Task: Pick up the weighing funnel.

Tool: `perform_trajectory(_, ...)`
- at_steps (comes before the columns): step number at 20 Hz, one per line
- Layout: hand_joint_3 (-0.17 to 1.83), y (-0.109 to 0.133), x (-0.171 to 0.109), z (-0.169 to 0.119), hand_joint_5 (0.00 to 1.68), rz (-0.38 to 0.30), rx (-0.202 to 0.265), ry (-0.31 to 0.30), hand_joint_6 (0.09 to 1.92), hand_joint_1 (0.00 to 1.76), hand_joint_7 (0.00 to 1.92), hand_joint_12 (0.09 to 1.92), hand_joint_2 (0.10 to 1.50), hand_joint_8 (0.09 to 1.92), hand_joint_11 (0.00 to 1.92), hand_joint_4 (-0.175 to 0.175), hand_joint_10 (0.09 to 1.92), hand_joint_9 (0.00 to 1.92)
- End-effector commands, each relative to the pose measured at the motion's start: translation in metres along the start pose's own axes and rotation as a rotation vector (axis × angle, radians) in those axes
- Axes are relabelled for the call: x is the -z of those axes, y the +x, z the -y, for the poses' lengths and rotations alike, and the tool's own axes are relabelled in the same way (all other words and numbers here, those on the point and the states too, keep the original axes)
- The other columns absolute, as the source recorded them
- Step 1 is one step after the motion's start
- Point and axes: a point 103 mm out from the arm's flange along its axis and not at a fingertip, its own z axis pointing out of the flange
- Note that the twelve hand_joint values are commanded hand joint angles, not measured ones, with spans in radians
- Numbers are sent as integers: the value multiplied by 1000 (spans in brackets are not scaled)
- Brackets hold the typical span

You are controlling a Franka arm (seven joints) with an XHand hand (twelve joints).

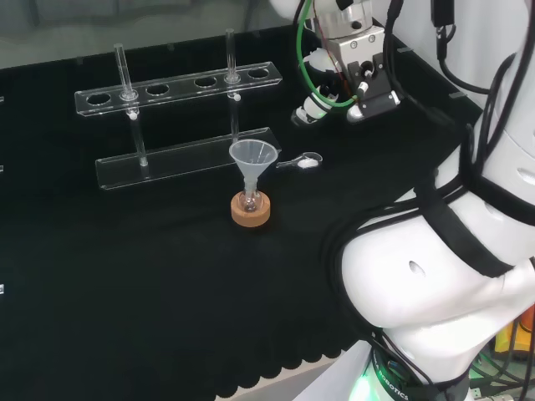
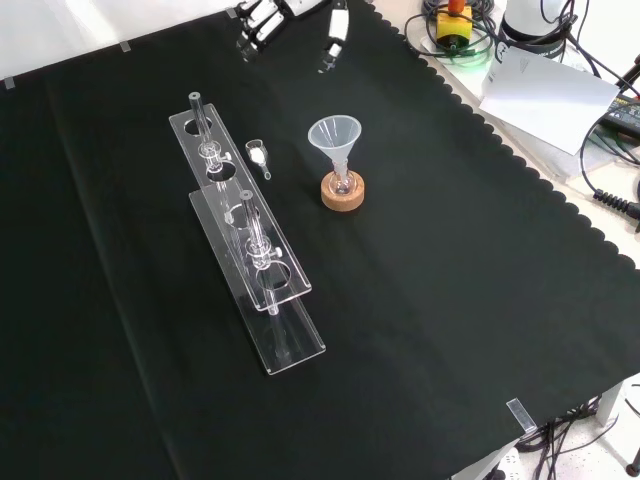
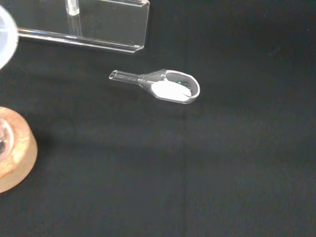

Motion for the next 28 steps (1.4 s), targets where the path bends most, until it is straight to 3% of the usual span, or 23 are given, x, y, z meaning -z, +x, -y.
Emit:
perform_trajectory(1,444,-34,-21,-34,363,-76,30,-26,87,662,200,1462,732,713,89,-69,709,383)
perform_trajectory(4,453,-44,-33,-49,380,-110,38,-15,87,675,212,1447,725,711,114,-68,700,398)
perform_trajectory(8,458,-50,-53,-64,389,-145,84,-14,87,706,221,1438,707,710,137,-68,693,410)
perform_trajectory(17,509,-40,-86,-94,434,-166,138,8,87,761,251,1407,664,702,194,-65,662,460)
perform_trajectory(28,526,-31,-107,-111,462,-174,158,23,87,779,259,1403,658,701,213,-65,657,473)
